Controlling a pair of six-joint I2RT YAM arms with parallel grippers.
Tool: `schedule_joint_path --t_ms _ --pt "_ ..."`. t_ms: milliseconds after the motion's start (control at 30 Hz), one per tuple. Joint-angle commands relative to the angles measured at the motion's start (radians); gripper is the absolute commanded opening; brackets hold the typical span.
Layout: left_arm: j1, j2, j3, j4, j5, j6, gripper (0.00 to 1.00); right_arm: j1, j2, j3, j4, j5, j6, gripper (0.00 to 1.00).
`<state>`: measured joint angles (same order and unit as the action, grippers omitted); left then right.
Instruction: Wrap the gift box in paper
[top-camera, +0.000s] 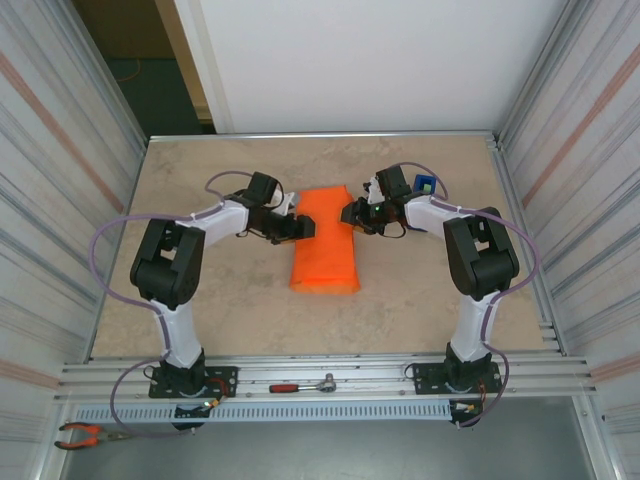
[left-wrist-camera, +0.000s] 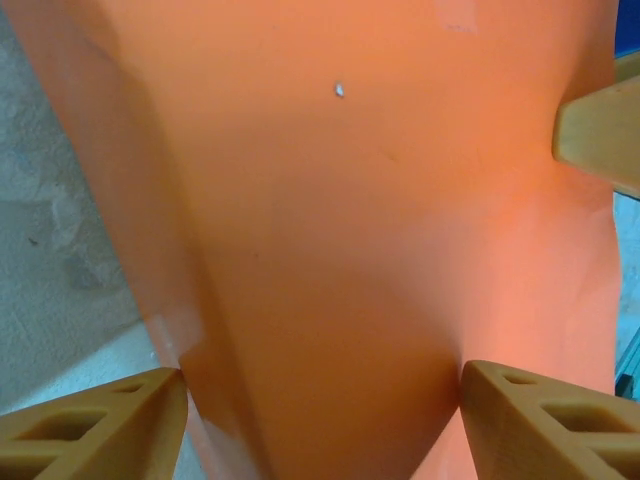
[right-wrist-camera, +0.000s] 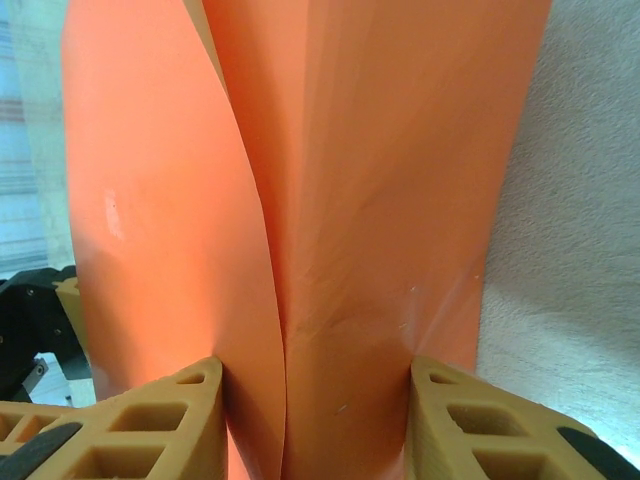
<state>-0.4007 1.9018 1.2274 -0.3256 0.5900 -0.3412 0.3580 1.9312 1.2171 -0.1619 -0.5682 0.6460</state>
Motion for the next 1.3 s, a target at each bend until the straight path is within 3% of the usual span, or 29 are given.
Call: schedule_joint_path --t_ms 0,133,300,533,900,1267 --pt "-0.03 0.045 0.021 -0.047 -0.088 0.061 0.71 0.035 0.055 -0.006 -0.097 0.021 -0.014 0.28" --pt "-0.032 0.064 0.014 -0.07 -0.132 0.061 0.69 0.024 0.032 0.004 -0.103 0.014 -0.006 0.31" --pt "-0.033 0.079 0.011 -0.09 -0.159 0.06 0.67 -0.027 -0.029 0.037 -0.127 -0.023 -0.009 0.49" --pt "-0.035 0.088 0.006 -0.096 -0.175 0.055 0.66 -0.206 -0.202 0.011 -0.15 -0.064 -0.015 0.58" --pt "-0.035 0.094 0.006 -0.102 -0.184 0.062 0.66 -0.538 -0.247 -0.121 -0.013 -0.151 0.021 0.54" --pt "-0.036 0.106 0.018 -0.112 -0.18 0.072 0.65 -0.585 -0.134 -0.113 0.014 -0.188 0.0 0.36"
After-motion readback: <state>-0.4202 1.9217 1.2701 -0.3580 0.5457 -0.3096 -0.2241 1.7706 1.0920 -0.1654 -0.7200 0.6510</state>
